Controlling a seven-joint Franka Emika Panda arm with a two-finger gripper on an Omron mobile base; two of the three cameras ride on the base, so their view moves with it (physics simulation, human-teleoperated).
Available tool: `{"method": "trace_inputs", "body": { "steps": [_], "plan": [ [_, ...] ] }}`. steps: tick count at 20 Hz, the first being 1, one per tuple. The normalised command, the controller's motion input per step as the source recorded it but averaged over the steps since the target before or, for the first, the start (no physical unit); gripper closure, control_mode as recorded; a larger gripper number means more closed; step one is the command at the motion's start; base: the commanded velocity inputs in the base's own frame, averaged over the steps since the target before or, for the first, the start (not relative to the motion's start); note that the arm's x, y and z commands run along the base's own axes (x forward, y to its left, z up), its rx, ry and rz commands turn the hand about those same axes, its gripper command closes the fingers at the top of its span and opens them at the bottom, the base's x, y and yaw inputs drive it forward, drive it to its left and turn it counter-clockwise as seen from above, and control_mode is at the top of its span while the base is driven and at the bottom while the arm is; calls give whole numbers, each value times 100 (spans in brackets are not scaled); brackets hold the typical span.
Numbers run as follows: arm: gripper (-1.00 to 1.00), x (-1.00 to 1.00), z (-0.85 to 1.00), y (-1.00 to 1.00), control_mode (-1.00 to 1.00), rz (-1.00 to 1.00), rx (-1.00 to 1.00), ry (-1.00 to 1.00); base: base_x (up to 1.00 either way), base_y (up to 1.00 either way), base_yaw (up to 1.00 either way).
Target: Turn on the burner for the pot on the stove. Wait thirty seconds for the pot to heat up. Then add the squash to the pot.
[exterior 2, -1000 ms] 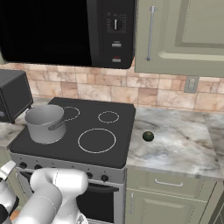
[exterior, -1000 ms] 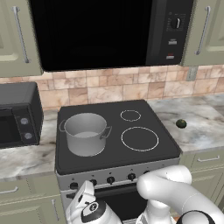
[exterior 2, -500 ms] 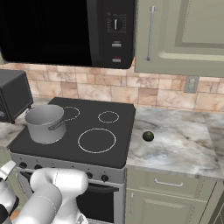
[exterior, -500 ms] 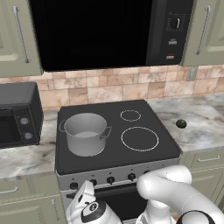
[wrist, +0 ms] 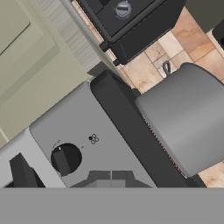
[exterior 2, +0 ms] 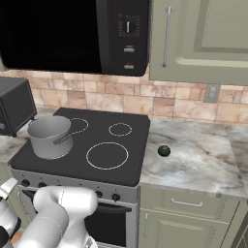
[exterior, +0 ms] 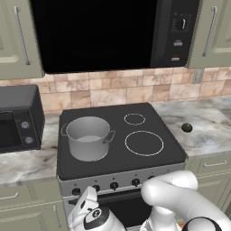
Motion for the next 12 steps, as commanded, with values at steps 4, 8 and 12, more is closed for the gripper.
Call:
{"method": "trace_inputs", "body": {
  "steps": [4,8,12],
  "plan": [
    [100,0,0,0,-100,0,0,0,0,0,0],
    [100,0,0,0,-100,0,0,0,0,0,0],
    [100,0,0,0,-100,0,0,0,0,0,0]
  ]
}}
